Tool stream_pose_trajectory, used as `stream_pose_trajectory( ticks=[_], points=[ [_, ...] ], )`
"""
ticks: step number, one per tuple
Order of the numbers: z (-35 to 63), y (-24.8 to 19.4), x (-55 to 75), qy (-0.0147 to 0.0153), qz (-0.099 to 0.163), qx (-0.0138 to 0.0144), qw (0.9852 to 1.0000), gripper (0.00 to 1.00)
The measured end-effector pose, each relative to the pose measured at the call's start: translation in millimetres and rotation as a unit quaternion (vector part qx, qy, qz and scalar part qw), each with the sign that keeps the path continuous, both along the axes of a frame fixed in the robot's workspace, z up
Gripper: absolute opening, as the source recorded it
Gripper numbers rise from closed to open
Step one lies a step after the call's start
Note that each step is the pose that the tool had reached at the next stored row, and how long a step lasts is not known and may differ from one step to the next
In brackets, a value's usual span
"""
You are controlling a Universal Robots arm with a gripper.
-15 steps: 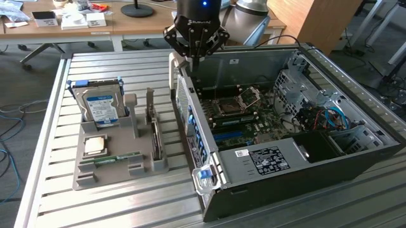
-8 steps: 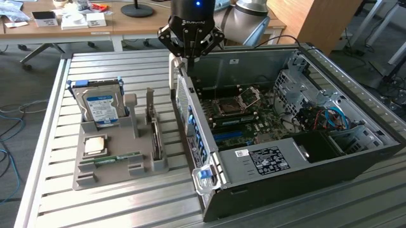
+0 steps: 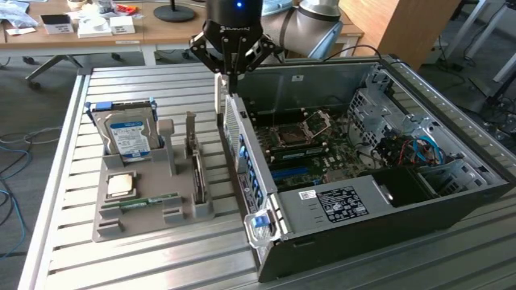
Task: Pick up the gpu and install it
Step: 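Reach for the gpu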
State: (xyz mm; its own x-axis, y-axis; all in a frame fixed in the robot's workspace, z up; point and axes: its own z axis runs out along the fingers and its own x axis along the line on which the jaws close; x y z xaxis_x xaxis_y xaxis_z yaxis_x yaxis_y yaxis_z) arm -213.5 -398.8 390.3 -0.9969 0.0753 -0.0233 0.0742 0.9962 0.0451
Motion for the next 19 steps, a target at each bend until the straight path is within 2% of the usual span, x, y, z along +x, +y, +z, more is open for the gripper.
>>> stream_pose_trajectory(
  ticks=[19],
  points=[
    [-0.7,0.0,-28.8,0.0000,0.000,0.0000,1.0000,0.11]
  ],
)
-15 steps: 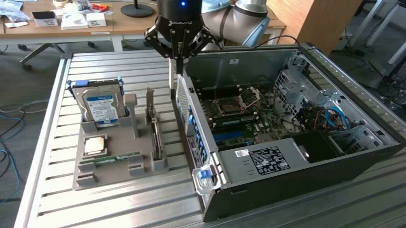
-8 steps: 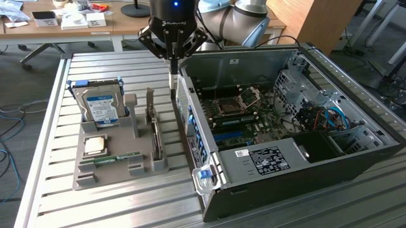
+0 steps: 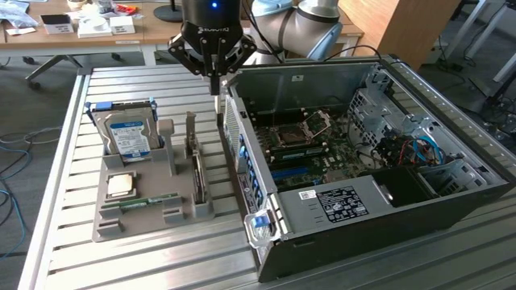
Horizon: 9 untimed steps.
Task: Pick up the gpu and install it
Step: 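Reach for the gpu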
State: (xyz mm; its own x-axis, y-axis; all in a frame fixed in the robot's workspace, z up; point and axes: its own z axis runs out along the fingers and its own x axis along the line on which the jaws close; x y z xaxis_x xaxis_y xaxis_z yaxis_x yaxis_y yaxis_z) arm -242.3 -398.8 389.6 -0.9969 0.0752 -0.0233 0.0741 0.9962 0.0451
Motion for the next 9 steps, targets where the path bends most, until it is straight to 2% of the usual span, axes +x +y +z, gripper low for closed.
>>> stream_pose_trajectory(
  ticks=[9],
  points=[
    [-0.5,0.0,-13.9,0.0000,0.000,0.0000,1.0000,0.11]
  ],
)
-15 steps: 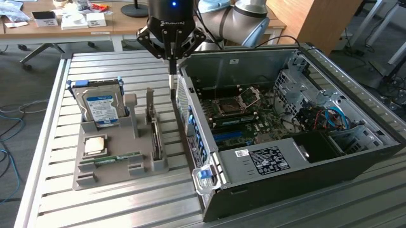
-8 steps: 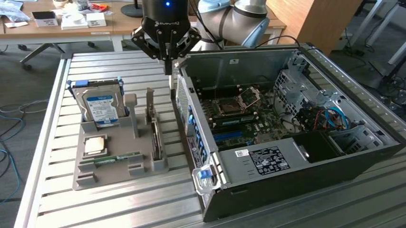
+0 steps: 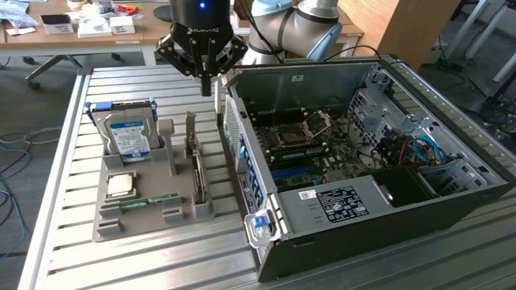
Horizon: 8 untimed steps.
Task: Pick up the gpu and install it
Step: 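Reach for the gpu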
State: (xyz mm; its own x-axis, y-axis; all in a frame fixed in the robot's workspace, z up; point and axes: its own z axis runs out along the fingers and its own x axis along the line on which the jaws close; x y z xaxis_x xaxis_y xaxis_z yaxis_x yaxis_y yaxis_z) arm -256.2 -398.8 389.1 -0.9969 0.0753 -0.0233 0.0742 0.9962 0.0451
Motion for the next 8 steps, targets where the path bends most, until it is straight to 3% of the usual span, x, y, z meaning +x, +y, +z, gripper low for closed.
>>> stream_pose_trajectory(
  ticks=[8],
  points=[
    [-0.5,0.0,-14.5,0.0000,0.000,0.0000,1.0000,0.11]
  ],
)
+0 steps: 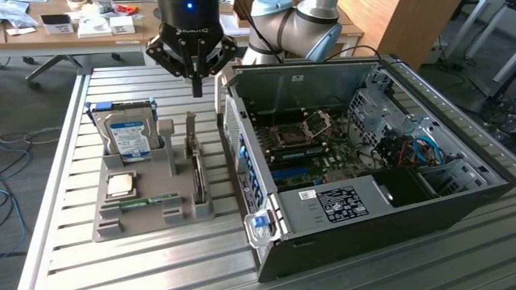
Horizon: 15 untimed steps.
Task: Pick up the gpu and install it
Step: 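Reach for the gpu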
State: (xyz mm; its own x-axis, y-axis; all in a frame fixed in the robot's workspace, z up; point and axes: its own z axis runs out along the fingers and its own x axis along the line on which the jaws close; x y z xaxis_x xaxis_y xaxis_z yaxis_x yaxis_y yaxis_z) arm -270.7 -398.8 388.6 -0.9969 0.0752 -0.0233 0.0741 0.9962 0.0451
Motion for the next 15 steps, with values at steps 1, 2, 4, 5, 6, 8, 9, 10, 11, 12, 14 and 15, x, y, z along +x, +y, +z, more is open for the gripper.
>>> stream_pose_trajectory(
  ticks=[1,2,4,5,6,8,9,10,11,12,14,15],
  points=[
    [0.0,0.0,-1.8,0.0000,0.000,0.0000,1.0000,0.11],
    [-0.1,0.0,-3.5,0.0000,0.000,0.0000,1.0000,0.11],
    [-0.2,0.0,-5.5,0.0000,0.000,0.0000,1.0000,0.11],
    [-0.2,0.0,-5.8,0.0000,0.000,0.0000,1.0000,0.11],
    [-0.2,0.0,-6.0,0.0000,0.000,0.0000,1.0000,0.11],
    [-0.2,0.0,-6.3,0.0000,0.000,0.0000,1.0000,0.11],
    [-0.2,0.0,-6.4,0.0000,0.000,0.0000,1.0000,0.11],
    [-0.2,0.0,-6.5,0.0000,0.000,0.0000,1.0000,0.11],
    [-0.2,0.0,-7.0,0.0000,0.000,0.0000,1.0000,0.11],
    [-0.2,0.1,-7.6,0.0000,0.000,0.0000,1.0000,0.11],
    [-0.2,0.0,-8.8,0.0000,0.000,0.0000,1.0000,0.11],
    [-0.2,0.0,-9.6,0.0000,0.000,0.0000,1.0000,0.11]
  ],
)
